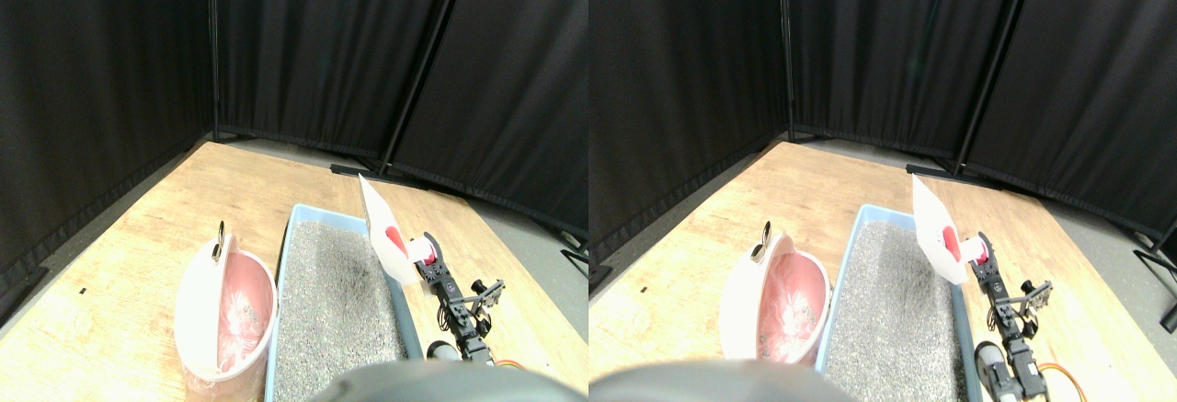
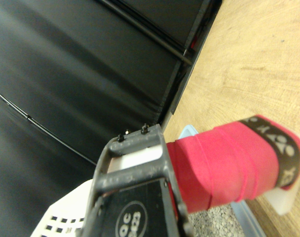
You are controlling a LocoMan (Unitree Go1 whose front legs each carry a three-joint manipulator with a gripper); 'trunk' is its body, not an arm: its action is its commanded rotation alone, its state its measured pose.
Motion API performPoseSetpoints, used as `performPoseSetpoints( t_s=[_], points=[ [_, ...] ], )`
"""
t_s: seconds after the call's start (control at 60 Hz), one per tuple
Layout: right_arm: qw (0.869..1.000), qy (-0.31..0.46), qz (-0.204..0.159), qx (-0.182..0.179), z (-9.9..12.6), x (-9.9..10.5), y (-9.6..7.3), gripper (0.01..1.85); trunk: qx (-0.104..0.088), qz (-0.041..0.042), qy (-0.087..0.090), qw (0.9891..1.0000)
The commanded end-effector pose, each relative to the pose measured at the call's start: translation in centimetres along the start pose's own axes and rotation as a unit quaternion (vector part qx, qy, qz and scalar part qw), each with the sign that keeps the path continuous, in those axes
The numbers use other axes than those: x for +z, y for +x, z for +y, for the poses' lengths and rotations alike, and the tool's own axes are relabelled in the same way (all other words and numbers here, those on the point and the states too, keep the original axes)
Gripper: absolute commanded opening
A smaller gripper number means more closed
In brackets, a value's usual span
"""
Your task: Scoop (unimanual)
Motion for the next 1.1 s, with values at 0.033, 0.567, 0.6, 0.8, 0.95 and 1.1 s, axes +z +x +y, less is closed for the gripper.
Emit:
performPoseSetpoints(
  t_s=[0.033,0.567,0.6,0.8,0.95,1.1],
  points=[
    [0.999,0.025,-0.019,0.024,1.2,0.4,0.1,0.06,0.006,-0.0015,-0.009,0.9999],
    [0.997,0.076,-0.012,0.020,1.3,0.1,0.5,0.06,0.009,0.0014,-0.009,0.9999],
    [0.998,0.060,-0.012,0.023,1.4,0.2,0.5,0.06,0.010,0.0011,-0.009,0.9999],
    [0.998,0.063,-0.012,0.030,1.4,0.4,0.8,0.06,0.010,0.0012,-0.009,0.9999],
    [0.993,0.112,-0.006,0.026,1.4,0.3,1.2,0.06,0.012,0.0017,-0.010,0.9999],
    [0.997,-0.052,-0.004,0.058,1.7,0.3,1.0,0.06,0.014,0.0010,-0.011,0.9998]
  ],
)
